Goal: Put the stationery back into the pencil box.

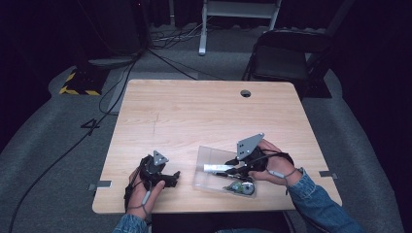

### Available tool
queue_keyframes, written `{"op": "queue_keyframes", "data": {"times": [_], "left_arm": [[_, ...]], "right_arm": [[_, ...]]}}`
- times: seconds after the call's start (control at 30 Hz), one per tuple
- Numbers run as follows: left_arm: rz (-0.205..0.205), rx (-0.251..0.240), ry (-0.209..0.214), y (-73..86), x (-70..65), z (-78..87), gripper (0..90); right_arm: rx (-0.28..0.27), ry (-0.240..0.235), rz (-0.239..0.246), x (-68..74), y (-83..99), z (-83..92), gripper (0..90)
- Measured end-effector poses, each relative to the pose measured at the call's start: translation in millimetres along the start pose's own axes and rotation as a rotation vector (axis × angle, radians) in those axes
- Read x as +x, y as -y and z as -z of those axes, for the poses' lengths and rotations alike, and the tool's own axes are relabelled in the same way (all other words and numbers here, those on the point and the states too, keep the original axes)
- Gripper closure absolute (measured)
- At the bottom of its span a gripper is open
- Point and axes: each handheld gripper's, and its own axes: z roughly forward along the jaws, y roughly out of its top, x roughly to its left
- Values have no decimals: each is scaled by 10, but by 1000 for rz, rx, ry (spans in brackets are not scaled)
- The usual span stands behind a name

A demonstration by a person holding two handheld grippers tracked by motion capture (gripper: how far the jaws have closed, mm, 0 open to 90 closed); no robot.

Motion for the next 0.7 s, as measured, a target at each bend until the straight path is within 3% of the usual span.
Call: {"op": "queue_keyframes", "data": {"times": [0.7], "left_arm": [[-1,1,1,-9,1,-9,55]], "right_arm": [[150,-76,3,37,89,-247,717]]}}
